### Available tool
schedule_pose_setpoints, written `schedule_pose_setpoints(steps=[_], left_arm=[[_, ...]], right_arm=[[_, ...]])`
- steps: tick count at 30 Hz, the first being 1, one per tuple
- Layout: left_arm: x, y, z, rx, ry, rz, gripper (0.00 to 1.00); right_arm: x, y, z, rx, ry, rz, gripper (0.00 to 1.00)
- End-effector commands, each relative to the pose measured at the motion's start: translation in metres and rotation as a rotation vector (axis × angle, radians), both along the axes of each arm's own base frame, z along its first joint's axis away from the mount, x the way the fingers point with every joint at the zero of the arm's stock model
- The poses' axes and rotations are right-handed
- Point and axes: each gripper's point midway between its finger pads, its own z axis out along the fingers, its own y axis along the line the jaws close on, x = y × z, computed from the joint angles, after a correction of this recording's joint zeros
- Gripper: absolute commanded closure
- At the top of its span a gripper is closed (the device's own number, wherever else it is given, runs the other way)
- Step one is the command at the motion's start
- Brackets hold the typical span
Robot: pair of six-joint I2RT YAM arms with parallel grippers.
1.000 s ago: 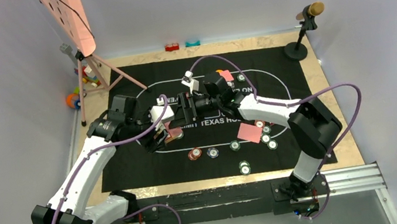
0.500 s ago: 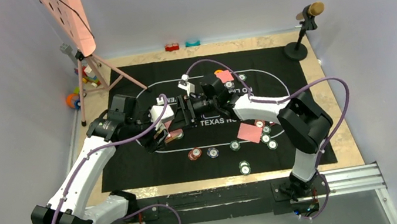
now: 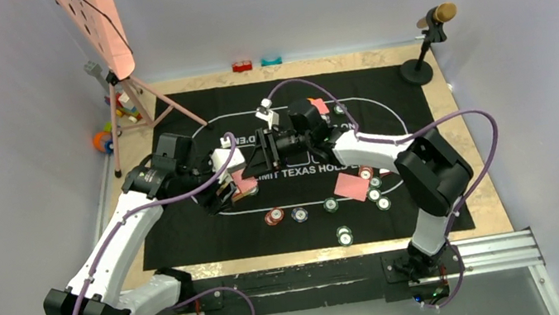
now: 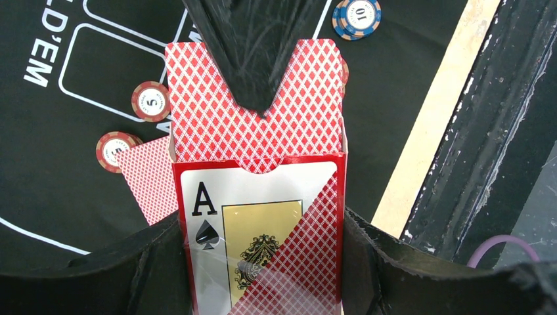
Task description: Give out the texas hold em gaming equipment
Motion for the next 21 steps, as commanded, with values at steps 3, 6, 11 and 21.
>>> schedule_pose_setpoints(steps=[3, 6, 11, 21], left_arm=[[0.008, -0.008, 0.025, -0.063, -0.071, -0.008, 0.51], [0.008, -0.008, 0.024, -0.062, -0.071, -0.007, 0.51], [0.008, -0.008, 0.022, -0.059, -0.068, -0.009, 0.51], [0.008, -0.007, 0.022, -0.055, -0.071, -0.008, 0.51]], right_arm=[[0.011, -0.014, 0.021, 0.037, -0.051, -0.047, 0.53], [0.013, -0.018, 0.020, 0.032, -0.050, -0.059, 0.57], [0.013, -0.022, 0.032, 0.041, -0.089, -0.065, 0.37], [-0.001, 0.003, 0.039, 0.061, -0.124, 0.020, 0.21]])
